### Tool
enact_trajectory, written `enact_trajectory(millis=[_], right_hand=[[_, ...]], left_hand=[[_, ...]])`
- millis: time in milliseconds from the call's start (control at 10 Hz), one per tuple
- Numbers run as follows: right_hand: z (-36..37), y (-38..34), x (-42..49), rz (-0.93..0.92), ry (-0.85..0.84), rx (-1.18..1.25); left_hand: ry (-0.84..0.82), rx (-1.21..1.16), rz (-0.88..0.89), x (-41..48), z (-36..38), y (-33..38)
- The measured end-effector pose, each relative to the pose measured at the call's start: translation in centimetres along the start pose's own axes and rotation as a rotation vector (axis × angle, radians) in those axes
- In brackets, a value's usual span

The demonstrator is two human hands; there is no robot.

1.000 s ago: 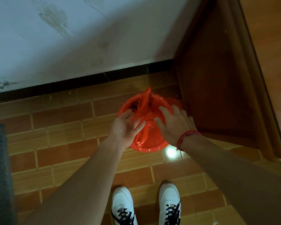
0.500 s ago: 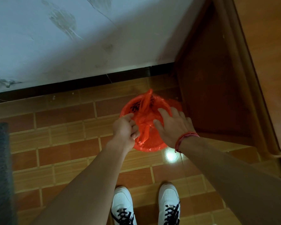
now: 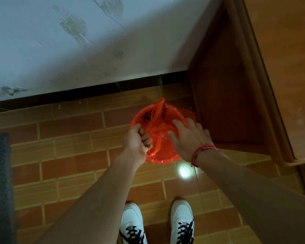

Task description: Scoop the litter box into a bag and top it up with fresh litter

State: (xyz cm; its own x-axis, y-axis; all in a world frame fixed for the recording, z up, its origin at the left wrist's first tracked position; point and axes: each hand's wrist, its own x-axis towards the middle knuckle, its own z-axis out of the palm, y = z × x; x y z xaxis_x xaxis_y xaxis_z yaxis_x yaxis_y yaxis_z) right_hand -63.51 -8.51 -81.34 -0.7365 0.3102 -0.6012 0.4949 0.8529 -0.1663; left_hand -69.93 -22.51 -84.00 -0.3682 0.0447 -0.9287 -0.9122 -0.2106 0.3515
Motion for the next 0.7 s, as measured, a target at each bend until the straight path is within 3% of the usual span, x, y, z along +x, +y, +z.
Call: enact_trajectory(millis=[400,700], right_hand=[[-1.4,-0.4,-1.7,-0.005,-0.012,-0.024],[-7.8,-1.8,-6.6,-0.033,0.046,0.004]], left_hand=[[-0.084,0.163,0.132,-2.8,-0.9,0.7],[-0.18,0.613,0.443,-11.5,-0.5,3.7]])
